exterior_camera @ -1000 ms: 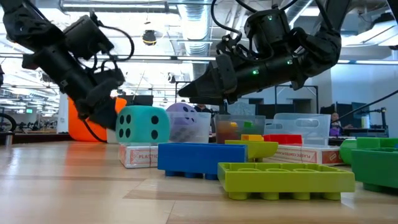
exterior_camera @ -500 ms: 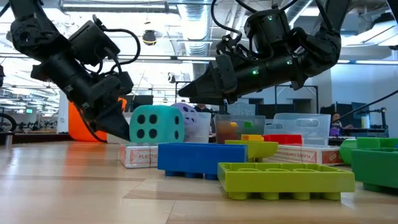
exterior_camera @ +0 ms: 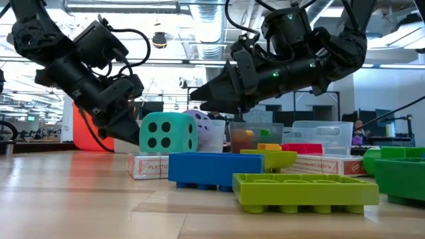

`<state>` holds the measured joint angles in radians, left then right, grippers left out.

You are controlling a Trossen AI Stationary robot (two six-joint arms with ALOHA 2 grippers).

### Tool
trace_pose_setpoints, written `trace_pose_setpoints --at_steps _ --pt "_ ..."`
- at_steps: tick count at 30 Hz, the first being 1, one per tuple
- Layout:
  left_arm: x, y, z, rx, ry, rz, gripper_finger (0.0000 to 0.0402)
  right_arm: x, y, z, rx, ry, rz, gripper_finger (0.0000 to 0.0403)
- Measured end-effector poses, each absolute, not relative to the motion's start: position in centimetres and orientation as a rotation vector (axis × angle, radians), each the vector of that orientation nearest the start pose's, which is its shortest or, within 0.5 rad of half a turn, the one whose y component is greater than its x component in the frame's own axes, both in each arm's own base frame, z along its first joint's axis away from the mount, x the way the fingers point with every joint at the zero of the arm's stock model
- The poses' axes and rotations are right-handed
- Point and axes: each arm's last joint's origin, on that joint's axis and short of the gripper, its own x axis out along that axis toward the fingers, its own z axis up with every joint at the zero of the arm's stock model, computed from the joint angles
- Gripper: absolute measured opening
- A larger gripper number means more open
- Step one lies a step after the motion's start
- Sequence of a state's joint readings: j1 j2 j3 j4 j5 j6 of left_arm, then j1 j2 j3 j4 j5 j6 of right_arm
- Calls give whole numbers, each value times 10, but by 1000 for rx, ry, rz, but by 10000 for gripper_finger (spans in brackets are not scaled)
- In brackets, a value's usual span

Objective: Pick & Place Toys
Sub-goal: Put the large blue dice into the left transparent bin

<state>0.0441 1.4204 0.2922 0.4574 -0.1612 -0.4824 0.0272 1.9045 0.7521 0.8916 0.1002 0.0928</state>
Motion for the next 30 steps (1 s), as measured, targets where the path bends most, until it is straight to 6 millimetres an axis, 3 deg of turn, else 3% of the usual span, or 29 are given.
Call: trace_pose_setpoints --at_steps 13,21,30 --pt "218 14 113 -418 552 343 0 354 6 128 113 264 -102 400" --pt "218 14 113 -431 550 346 0 353 3 125 95 281 -207 400" --pt "218 16 114 -522 511 439 0 353 3 125 87 283 -200 400"
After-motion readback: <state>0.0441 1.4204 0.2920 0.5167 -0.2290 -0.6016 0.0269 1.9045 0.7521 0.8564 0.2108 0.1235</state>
